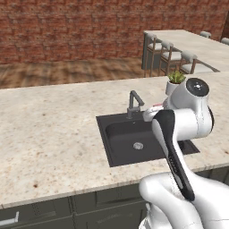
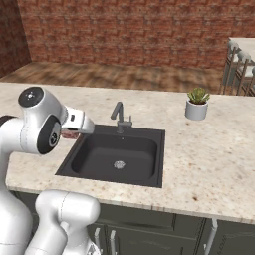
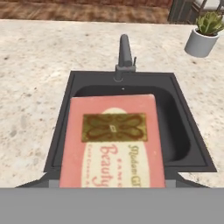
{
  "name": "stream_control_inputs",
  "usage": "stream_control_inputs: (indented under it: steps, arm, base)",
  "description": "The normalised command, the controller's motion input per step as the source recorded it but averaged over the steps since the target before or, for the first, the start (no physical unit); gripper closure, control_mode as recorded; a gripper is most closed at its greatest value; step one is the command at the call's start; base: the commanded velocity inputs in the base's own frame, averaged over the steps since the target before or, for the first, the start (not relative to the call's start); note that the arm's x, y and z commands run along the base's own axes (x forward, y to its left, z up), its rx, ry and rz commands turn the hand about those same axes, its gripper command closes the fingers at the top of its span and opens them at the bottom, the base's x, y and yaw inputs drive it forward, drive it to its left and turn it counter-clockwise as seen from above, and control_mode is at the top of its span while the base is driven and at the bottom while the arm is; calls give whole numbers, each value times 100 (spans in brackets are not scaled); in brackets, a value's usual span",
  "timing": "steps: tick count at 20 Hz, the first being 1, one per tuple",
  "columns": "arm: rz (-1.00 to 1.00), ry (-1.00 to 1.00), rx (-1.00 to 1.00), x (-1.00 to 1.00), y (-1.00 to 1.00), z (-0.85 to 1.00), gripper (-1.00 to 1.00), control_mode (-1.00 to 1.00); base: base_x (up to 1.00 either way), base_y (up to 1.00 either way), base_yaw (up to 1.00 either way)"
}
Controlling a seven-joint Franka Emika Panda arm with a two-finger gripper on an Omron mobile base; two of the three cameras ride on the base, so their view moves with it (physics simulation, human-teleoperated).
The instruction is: Pick up the sponge and bar soap from the sink, and place them back in the cabinet, and close the cabinet door.
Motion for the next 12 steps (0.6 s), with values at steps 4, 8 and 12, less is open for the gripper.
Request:
stream_control_inputs:
  steps: [4, 8, 12]
  arm:
    - [0, 0, 0, -33, -6, 36, 100, -100]
    - [0, 0, 0, -38, 0, 43, 100, -100]
    - [0, 0, 0, -54, 0, 35, 100, -100]
  base:
    - [0, 0, 0]
    - [0, 0, 0]
    - [0, 0, 0]
